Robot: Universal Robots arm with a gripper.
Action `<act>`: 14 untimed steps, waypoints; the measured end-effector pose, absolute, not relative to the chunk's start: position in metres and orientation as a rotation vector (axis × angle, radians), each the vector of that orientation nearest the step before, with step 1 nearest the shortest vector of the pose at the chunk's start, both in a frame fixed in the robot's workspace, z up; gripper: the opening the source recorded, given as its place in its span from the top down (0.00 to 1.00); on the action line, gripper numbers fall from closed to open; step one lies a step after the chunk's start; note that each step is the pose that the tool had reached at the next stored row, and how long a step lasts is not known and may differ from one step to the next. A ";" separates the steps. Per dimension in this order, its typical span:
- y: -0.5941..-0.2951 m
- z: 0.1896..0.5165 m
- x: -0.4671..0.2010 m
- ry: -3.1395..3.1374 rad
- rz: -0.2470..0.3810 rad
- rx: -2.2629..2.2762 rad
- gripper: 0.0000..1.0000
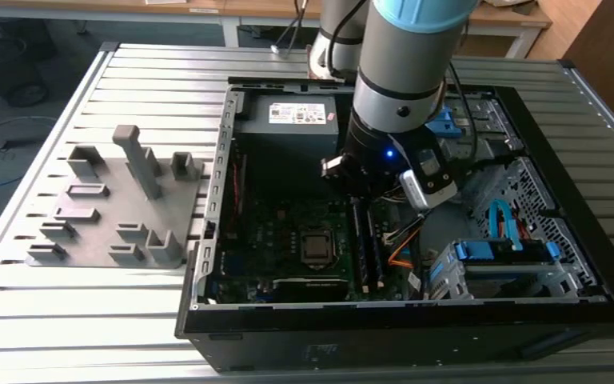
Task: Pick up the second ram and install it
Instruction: 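Press down the second ram until it locks into place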
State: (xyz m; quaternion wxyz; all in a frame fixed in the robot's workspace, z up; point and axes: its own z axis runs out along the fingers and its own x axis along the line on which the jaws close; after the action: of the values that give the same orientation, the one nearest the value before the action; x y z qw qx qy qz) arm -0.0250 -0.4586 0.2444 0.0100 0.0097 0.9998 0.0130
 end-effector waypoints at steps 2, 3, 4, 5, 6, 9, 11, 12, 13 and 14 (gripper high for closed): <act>-0.454 0.241 -0.025 3.121 0.041 0.030 0.90; -0.451 0.239 -0.025 3.121 0.041 0.030 0.90; -0.449 0.237 -0.025 3.121 0.041 0.030 0.90; -0.447 0.235 -0.025 3.121 0.041 0.030 0.90; -0.447 0.233 -0.025 3.121 0.041 0.030 0.90; -0.447 0.228 -0.025 3.121 0.041 0.029 0.90; -0.446 0.224 -0.025 3.121 0.041 0.028 0.90; -0.446 0.223 -0.025 3.121 0.041 0.028 0.90; -0.446 0.222 -0.025 3.121 0.041 0.027 0.90; -0.446 0.220 -0.025 3.121 0.040 0.027 0.90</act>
State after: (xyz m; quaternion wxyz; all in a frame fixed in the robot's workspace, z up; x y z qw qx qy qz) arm -0.0254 -0.4464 0.2204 0.0099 0.0086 0.9998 0.0127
